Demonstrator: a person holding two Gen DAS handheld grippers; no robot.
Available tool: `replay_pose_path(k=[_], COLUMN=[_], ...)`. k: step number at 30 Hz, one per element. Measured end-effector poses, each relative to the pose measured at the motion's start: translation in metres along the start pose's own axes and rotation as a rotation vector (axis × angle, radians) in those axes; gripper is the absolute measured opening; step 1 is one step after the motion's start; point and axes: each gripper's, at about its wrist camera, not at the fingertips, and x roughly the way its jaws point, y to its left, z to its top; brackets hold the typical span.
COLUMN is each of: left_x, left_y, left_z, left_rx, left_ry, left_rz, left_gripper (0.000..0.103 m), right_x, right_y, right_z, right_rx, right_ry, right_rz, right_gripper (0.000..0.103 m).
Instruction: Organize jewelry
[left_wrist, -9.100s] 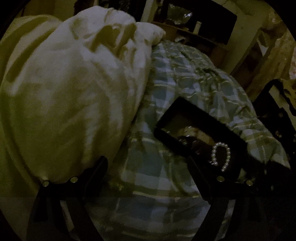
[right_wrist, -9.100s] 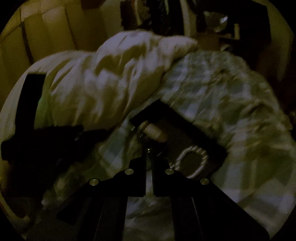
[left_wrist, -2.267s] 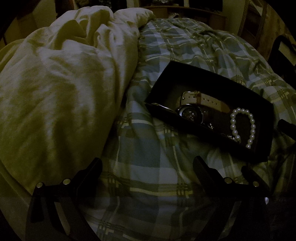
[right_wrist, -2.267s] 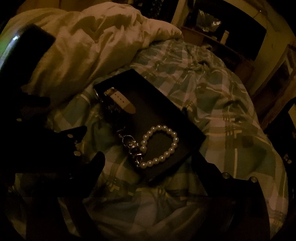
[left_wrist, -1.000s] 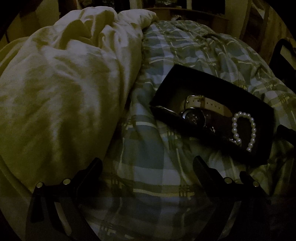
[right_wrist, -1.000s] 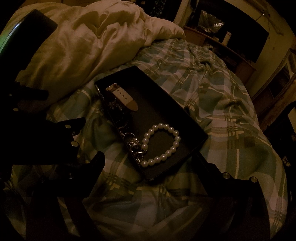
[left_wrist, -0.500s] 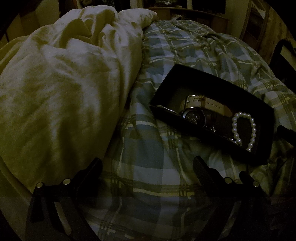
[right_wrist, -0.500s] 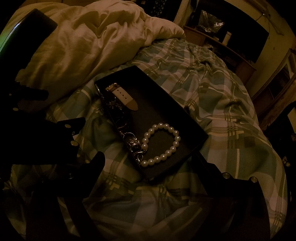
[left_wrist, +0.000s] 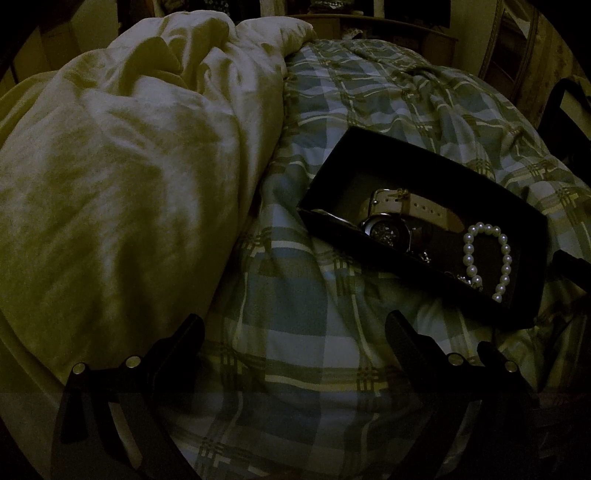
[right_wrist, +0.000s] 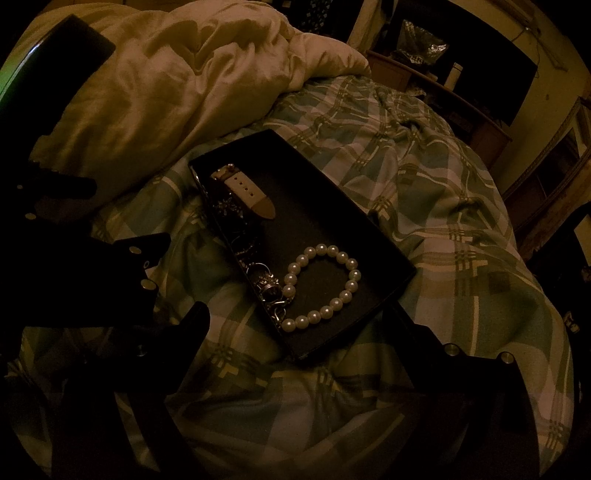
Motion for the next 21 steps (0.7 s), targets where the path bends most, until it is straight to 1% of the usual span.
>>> replay_pose_path(k=[5, 6, 8, 15, 18, 21], left_x=[0.0000, 0.0006, 0.0007, 0.0006, 0.0012, 0.0012], left_y=[0.0003, 0.0006, 0.0006, 0.0006, 0.0014, 0.0022], left_z=[0.0000, -0.0004, -0.0004, -0.0003, -0.0011, -0.0015], left_rx=[0.000, -0.001, 0.001, -0.002, -0.002, -0.007], left_ry=[-0.002, -0.002, -0.001, 0.000, 0.001, 0.004], left_rz=[-0.002, -0.002, -0.002, -0.002, -0.001, -0.014], left_gripper=[0.096, 0.096, 0.096, 0.096, 0.096, 0.096], right_x=[0.0001, 0.0002, 0.0003, 0.0006, 0.0008, 0.0010], right_y=[-0.0010, -0.0060, -0.0011, -0.0054, -0.0010, 0.0005], right_z=[-0.0005, -0.0028, -0.0007, -0.0027, -0.0007, 0.0000], right_rx=[-0.001, -0.001, -0.002, -0.003, -0.003, -0.003], right_ry=[0.000, 0.000, 0.001, 0.001, 0.001, 0.002], right_rz=[0.000, 0.000, 0.000, -0.001, -0.001, -0.001], right_gripper=[0.093, 0.093, 0.093, 0.093, 0.093, 0.093])
